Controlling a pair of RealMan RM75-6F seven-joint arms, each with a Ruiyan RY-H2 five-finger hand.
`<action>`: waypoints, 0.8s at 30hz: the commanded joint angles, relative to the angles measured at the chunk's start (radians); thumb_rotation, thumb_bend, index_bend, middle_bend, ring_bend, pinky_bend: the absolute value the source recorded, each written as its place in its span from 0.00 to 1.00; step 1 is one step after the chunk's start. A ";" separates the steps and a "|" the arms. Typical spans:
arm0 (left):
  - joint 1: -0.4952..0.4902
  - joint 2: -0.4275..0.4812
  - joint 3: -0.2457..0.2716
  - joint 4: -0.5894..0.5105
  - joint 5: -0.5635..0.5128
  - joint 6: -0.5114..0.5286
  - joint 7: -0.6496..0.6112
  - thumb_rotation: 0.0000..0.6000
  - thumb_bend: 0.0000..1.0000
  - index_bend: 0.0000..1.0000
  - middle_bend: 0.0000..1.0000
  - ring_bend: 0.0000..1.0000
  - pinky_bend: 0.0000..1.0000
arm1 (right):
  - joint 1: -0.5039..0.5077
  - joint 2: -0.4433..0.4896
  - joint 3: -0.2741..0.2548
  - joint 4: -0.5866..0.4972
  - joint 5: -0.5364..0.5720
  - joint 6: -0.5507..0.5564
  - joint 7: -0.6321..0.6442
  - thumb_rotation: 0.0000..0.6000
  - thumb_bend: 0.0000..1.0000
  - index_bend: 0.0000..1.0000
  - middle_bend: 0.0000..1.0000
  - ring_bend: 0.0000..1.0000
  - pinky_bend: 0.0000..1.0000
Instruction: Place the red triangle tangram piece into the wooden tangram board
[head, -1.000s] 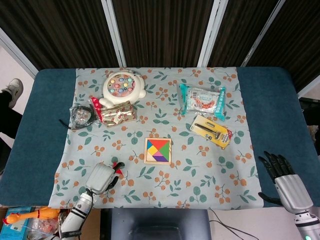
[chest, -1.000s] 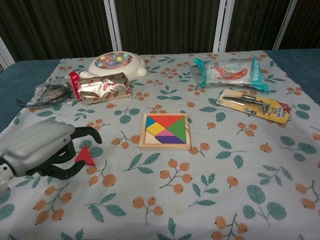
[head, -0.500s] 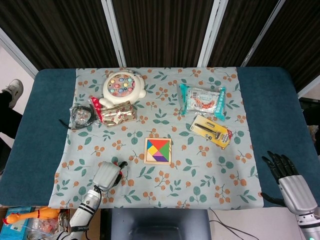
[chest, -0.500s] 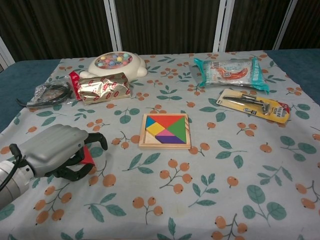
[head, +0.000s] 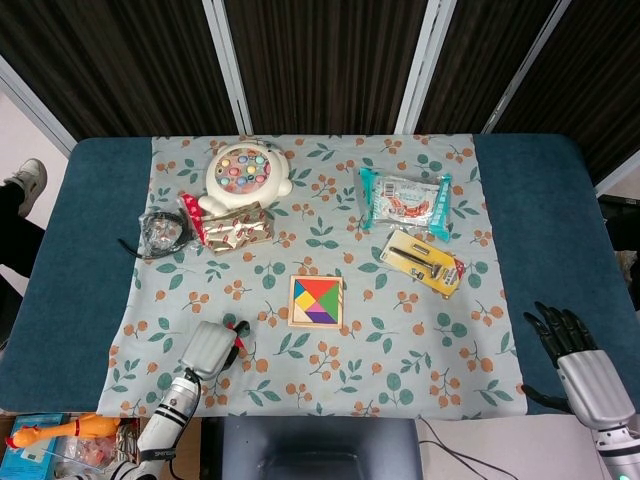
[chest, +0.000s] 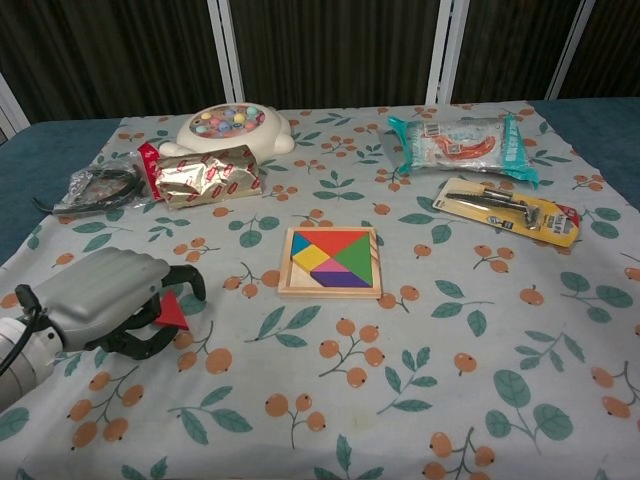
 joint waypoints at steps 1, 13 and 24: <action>-0.003 0.000 0.001 -0.001 -0.002 0.001 0.001 1.00 0.43 0.34 1.00 1.00 1.00 | 0.000 0.000 -0.001 0.000 -0.002 0.000 0.000 1.00 0.15 0.00 0.00 0.00 0.00; -0.012 -0.003 0.010 0.016 -0.026 0.006 0.000 1.00 0.43 0.37 1.00 1.00 1.00 | -0.001 0.001 -0.002 0.002 -0.007 0.003 0.003 1.00 0.15 0.00 0.00 0.00 0.00; -0.016 -0.006 0.011 0.032 -0.037 0.021 -0.007 1.00 0.43 0.39 1.00 1.00 1.00 | 0.000 0.001 -0.003 -0.001 -0.007 -0.003 -0.004 1.00 0.15 0.00 0.00 0.00 0.00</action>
